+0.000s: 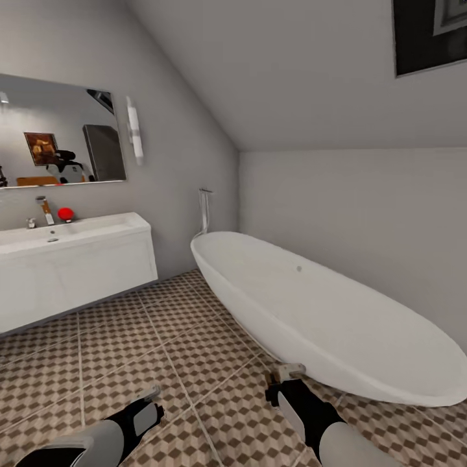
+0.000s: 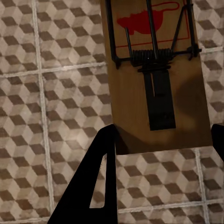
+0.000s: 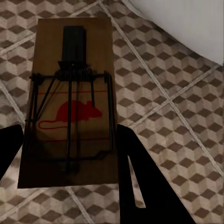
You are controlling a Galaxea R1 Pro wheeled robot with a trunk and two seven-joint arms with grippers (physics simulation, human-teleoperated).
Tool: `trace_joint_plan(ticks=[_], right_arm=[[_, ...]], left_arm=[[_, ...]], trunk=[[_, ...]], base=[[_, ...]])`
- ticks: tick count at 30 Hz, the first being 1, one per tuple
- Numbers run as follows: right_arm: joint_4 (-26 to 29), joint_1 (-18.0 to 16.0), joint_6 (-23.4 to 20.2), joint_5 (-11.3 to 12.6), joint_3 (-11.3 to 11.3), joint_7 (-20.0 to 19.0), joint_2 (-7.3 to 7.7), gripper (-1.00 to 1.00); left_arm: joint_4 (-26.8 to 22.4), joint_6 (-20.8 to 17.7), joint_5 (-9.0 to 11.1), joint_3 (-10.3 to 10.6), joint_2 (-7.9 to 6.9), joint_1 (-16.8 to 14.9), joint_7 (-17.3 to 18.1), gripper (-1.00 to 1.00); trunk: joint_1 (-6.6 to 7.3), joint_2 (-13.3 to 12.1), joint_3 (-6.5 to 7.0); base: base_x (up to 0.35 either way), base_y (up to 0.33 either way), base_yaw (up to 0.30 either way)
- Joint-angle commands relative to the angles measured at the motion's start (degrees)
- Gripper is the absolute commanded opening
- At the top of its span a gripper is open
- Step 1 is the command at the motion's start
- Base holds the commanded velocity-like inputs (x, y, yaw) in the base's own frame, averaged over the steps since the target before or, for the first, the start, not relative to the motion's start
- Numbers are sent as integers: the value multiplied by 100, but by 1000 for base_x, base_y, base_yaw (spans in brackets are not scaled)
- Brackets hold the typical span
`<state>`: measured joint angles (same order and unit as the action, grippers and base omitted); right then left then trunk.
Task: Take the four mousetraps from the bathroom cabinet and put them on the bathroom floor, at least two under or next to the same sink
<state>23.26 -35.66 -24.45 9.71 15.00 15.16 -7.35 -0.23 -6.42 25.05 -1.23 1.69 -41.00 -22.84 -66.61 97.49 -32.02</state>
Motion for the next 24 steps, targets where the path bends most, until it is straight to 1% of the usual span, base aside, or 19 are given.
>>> trace_joint_plan(ticks=[1, 24], right_arm=[[11, -2, -25, 75, 47, 56, 6, -100], [11, -2, -25, 78, 47, 57, -3, -100]], left_arm=[[-2, -28, -18, -9, 1, -5, -34, -100], [-1, -34, 8, -11, -11, -5, -36, -100]], trunk=[[-3, 3, -6], [-3, 3, -6]], base=[[323, 0, 272], [323, 0, 272]])
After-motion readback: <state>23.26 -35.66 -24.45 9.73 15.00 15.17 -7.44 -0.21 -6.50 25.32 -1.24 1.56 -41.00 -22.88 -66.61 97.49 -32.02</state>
